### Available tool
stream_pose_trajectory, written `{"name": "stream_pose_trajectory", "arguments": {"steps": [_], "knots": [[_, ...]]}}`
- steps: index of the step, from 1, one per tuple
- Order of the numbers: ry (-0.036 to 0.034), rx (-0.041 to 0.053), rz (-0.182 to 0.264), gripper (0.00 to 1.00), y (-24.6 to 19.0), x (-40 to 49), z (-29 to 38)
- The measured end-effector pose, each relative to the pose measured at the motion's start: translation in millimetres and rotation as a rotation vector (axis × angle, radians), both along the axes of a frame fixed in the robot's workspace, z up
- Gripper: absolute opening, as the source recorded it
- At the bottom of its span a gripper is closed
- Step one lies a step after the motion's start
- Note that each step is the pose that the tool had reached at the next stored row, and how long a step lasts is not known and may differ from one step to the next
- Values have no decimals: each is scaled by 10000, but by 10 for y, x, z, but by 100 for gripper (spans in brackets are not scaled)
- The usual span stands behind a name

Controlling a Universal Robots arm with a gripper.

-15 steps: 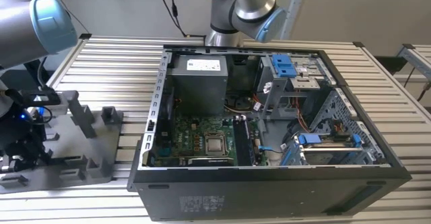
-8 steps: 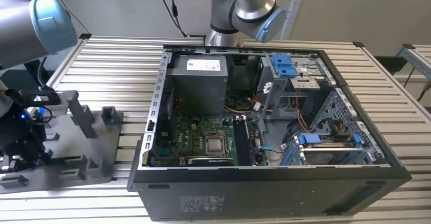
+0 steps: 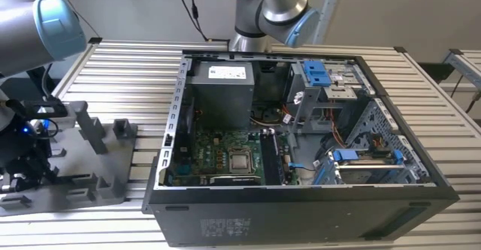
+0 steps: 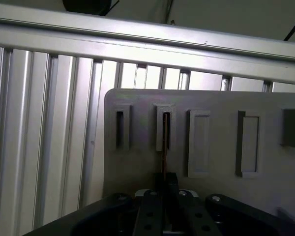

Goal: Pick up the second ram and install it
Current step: 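Pick up the second ram and move it above second insertion slot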

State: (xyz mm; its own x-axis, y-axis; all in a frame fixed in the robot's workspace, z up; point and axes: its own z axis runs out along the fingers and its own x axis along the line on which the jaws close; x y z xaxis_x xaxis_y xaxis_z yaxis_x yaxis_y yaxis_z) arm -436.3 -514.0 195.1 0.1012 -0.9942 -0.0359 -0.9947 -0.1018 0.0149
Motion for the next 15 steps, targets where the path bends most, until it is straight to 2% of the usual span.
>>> {"name": "stream_pose_trajectory", "arguments": {"steps": [9, 15], "knots": [[-5, 4, 0, 14, 0, 0, 11], [0, 2, -1, 14, 0, 0, 174]]}}
